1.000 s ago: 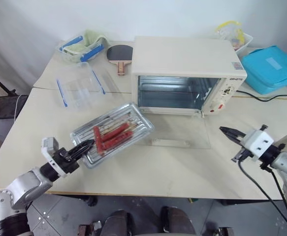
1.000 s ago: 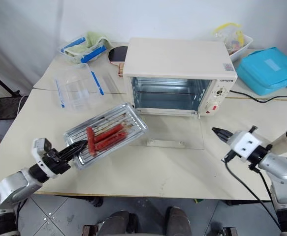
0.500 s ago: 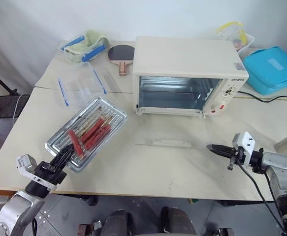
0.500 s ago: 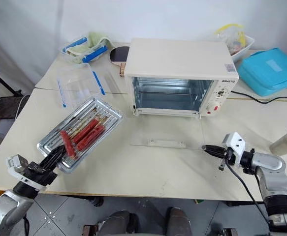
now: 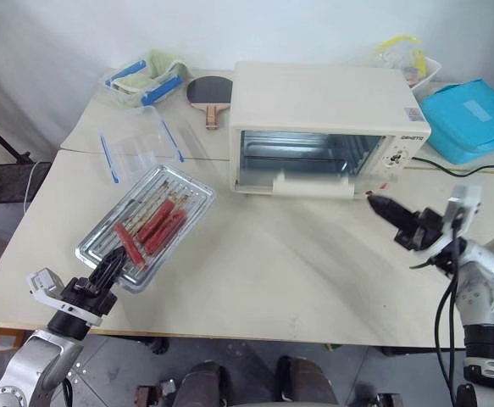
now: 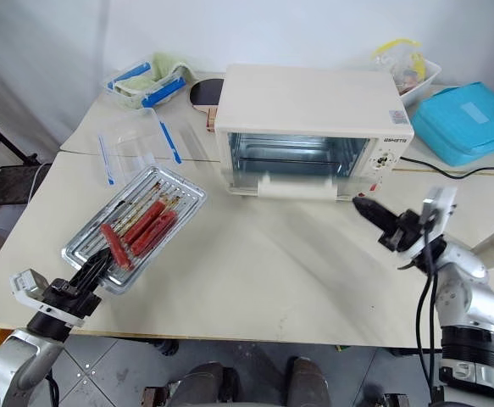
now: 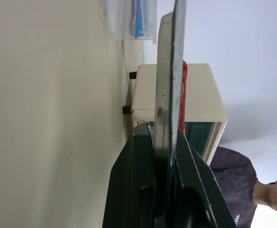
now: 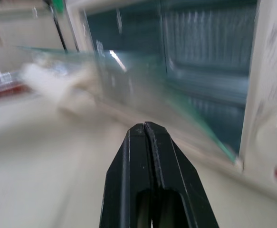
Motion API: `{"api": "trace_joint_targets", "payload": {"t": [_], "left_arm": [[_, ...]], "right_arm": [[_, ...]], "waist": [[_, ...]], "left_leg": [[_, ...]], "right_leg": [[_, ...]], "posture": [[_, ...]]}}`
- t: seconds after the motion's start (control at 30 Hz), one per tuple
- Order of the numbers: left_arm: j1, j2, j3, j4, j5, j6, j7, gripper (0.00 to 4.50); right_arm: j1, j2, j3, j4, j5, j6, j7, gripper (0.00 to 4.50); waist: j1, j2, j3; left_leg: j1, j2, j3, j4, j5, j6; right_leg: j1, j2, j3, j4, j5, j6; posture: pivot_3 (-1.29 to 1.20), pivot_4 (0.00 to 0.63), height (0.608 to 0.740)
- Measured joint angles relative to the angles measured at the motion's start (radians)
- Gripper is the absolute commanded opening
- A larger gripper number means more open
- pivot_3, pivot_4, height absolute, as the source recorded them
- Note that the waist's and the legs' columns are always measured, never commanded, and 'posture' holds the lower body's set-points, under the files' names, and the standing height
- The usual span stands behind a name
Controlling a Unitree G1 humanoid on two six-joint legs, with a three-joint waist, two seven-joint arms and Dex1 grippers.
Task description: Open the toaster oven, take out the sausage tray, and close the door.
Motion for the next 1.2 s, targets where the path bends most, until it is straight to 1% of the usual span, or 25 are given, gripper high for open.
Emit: {"api": "trace_joint_targets", "payload": {"t": [0.07, 0.17, 0.23, 0.27, 0.3, 0.37, 0.47, 0.53, 0.6, 0.67, 0.7, 0.8, 0.9, 0.97, 1.07, 1.1, 1.2], "left_arm": [[-0.001, 0.000, -0.005, 0.000, 0.000, 0.001, 0.000, 0.00], [-0.002, 0.003, -0.019, 0.000, 0.000, 0.007, -0.003, 0.00], [-0.001, 0.013, -0.037, 0.000, 0.000, 0.021, -0.014, 0.00], [-0.001, 0.026, -0.052, 0.000, 0.000, 0.032, -0.024, 0.00], [-0.001, 0.039, -0.061, 0.000, 0.000, 0.041, -0.030, 0.00], [-0.001, 0.057, -0.075, 0.001, 0.000, 0.052, -0.035, 0.00], [-0.027, 0.157, -0.141, 0.046, -0.001, 0.109, -0.069, 0.00], [-0.054, 0.218, -0.191, 0.096, -0.001, 0.148, -0.084, 0.00], [-0.097, 0.267, -0.255, 0.151, -0.001, 0.180, -0.090, 0.00], [-0.170, 0.305, -0.339, 0.211, 0.000, 0.209, -0.093, 0.00], [-0.197, 0.312, -0.366, 0.227, -0.001, 0.215, -0.095, 0.00], [-0.302, 0.329, -0.458, 0.304, 0.000, 0.235, -0.100, 0.00], [-0.442, 0.327, -0.550, 0.410, 0.048, 0.267, -0.127, 0.00], [-0.525, 0.317, -0.595, 0.469, 0.110, 0.289, -0.162, 0.00], [-0.663, 0.286, -0.667, 0.561, 0.266, 0.326, -0.256, 0.00], [-0.682, 0.280, -0.677, 0.569, 0.292, 0.330, -0.273, 0.00], [-0.770, 0.241, -0.728, 0.617, 0.439, 0.344, -0.375, 0.00]], "right_arm": [[-0.040, 0.000, -0.029, -0.041, 0.047, 0.057, -0.048, 0.03], [-0.084, 0.000, -0.052, -0.072, 0.067, 0.097, -0.110, 0.03], [-0.092, -0.001, -0.053, -0.097, 0.068, 0.113, -0.133, 0.38], [-0.082, -0.008, -0.050, -0.117, 0.064, 0.122, -0.131, 0.63], [-0.068, -0.021, -0.046, -0.134, 0.062, 0.128, -0.126, 0.77], [-0.045, -0.039, -0.046, -0.158, 0.058, 0.138, -0.114, 1.33], [0.131, -0.107, -0.035, -0.282, 0.000, 0.103, -0.011, 2.31], [0.224, -0.109, -0.030, -0.307, -0.044, 0.035, 0.052, 3.01], [0.290, -0.108, -0.035, -0.312, -0.058, 0.003, 0.078, 3.70], [0.353, -0.109, -0.058, -0.333, -0.076, -0.040, 0.110, 4.38], [0.377, -0.110, -0.061, -0.343, -0.084, -0.060, 0.126, 4.45], [0.461, -0.120, -0.075, -0.385, -0.098, -0.097, 0.166, 4.45], [0.535, -0.124, -0.124, -0.435, -0.091, -0.100, 0.176, 4.45], [0.579, -0.126, -0.153, -0.469, -0.085, -0.101, 0.177, 4.45], [0.676, -0.122, -0.190, -0.514, -0.087, -0.117, 0.180, 4.45], [0.689, -0.120, -0.191, -0.520, -0.088, -0.117, 0.179, 4.45], [0.758, -0.103, -0.221, -0.535, -0.092, -0.134, 0.173, 4.45]], "waist": [[0.000, 0.000, 0.000], [-0.001, 0.000, 0.000], [0.003, 0.000, 0.000], [0.006, 0.000, 0.000], [0.009, 0.000, 0.000], [0.012, 0.000, 0.000], [0.027, 0.000, 0.000], [0.027, 0.000, 0.000], [0.027, 0.000, 0.000], [0.026, 0.000, 0.000], [0.025, 0.000, 0.000], [0.025, 0.000, 0.000], [0.029, 0.001, 0.000], [0.029, 0.001, 0.000], [0.033, 0.001, 0.000], [0.032, 0.001, 0.000], [0.031, 0.001, 0.000]], "left_leg": [[0.000, 0.000, 0.000, 0.000, 0.000, 0.000], [-0.001, 0.000, 0.001, -0.001, -0.001, -0.001], [-0.001, 0.000, 0.000, -0.003, -0.001, -0.001], [-0.002, -0.001, 0.000, -0.004, -0.001, -0.001], [-0.003, -0.001, 0.001, -0.005, 0.000, 0.000], [-0.003, -0.002, 0.002, -0.005, 0.000, 0.001], [-0.004, -0.003, 0.003, -0.006, 0.000, 0.003], [-0.003, -0.004, 0.006, -0.006, 0.000, 0.003], [-0.002, -0.005, 0.009, -0.006, 0.001, 0.005], [0.000, -0.005, 0.011, -0.006, 0.002, 0.006], [0.001, -0.005, 0.012, -0.006, 0.002, 0.006], [0.001, -0.005, 0.012, -0.006, 0.002, 0.004], [0.001, -0.005, 0.012, -0.006, 0.002, 0.004], [0.001, -0.006, 0.013, -0.006, 0.002, 0.004], [0.000, -0.007, 0.014, -0.006, 0.002, 0.004], [0.000, -0.007, 0.014, -0.006, 0.002, 0.004], [0.001, -0.007, 0.015, -0.006, 0.002, 0.004]], "right_leg": [[0.000, 0.000, 0.000, -0.002, 0.000, 0.000], [-0.001, 0.000, 0.000, -0.002, 0.000, 0.000], [-0.002, 0.001, 0.000, -0.001, 0.000, 0.000], [-0.003, 0.002, 0.000, -0.001, 0.000, 0.000], [-0.004, 0.002, 0.000, -0.001, 0.000, 0.000], [-0.005, 0.003, 0.001, 0.000, 0.000, 0.000], [-0.006, 0.005, 0.001, 0.000, 0.000, 0.000], [-0.006, 0.005, 0.000, 0.000, 0.000, 0.001], [-0.006, 0.005, 0.000, 0.000, 0.001, 0.003], [-0.006, 0.004, 0.003, 0.000, 0.002, 0.004], [-0.005, 0.004, 0.004, 0.000, 0.002, 0.004], [-0.007, 0.005, 0.006, 0.003, 0.002, 0.004], [-0.008, 0.005, 0.005, 0.004, 0.002, 0.004], [-0.008, 0.006, 0.005, 0.003, 0.002, 0.004], [-0.008, 0.006, 0.005, 0.002, 0.002, 0.004], [-0.008, 0.006, 0.005, 0.002, 0.002, 0.004], [-0.007, 0.006, 0.005, 0.001, 0.003, 0.005]], "posture": [[0.00, 0.150, 0.740], [0.00, 0.150, 0.740], [0.00, 0.150, 0.740], [0.00, 0.150, 0.740], [0.00, 0.150, 0.740], [0.00, 0.150, 0.740], [0.00, 0.150, 0.740], [0.00, 0.150, 0.740], [0.00, 0.150, 0.740], [0.00, 0.150, 0.740], [0.00, 0.150, 0.740], [0.00, 0.150, 0.740], [0.00, 0.150, 0.740], [0.00, 0.150, 0.740], [0.00, 0.150, 0.740], [0.00, 0.150, 0.740], [0.00, 0.150, 0.740]]}}
